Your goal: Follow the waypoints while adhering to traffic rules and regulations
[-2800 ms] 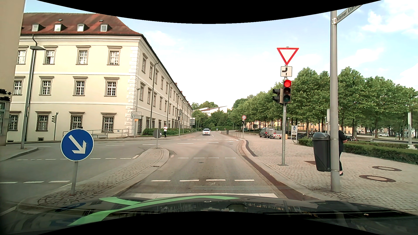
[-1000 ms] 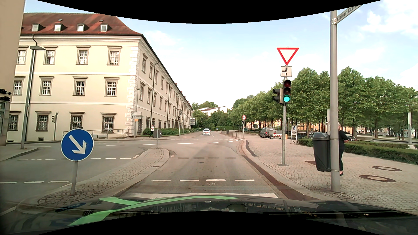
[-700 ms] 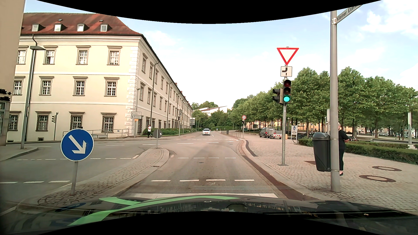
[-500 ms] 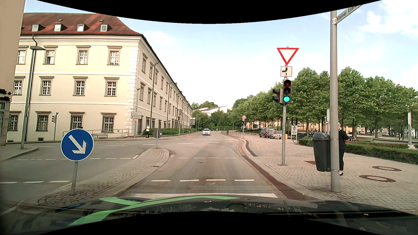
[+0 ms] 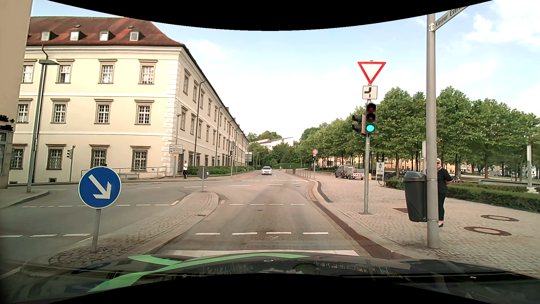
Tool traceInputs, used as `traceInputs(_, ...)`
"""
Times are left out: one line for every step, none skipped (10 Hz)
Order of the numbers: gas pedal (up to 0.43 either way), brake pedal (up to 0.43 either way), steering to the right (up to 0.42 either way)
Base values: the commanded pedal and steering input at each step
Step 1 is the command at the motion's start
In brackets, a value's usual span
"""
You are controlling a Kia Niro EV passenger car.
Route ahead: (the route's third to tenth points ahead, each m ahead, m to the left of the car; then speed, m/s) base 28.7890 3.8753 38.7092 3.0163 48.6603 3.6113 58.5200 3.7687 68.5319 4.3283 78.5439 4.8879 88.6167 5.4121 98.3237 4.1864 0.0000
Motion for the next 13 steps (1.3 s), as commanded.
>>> traceInputs(0.0, 0.476, -0.001)
traceInputs(0.0, 0.47, 0.0)
traceInputs(0.0, 0.22, -0.002)
traceInputs(0.0, 0.0, -0.006)
traceInputs(0.0, 0.0, -0.012)
traceInputs(0.0, 0.0, -0.018)
traceInputs(0.0, 0.0, -0.021)
traceInputs(0.0, 0.0, -0.025)
traceInputs(0.059, 0.0, -0.032)
traceInputs(0.189, 0.0, -0.042)
traceInputs(0.209, 0.0, -0.053)
traceInputs(0.209, 0.0, -0.062)
traceInputs(0.209, 0.0, -0.074)
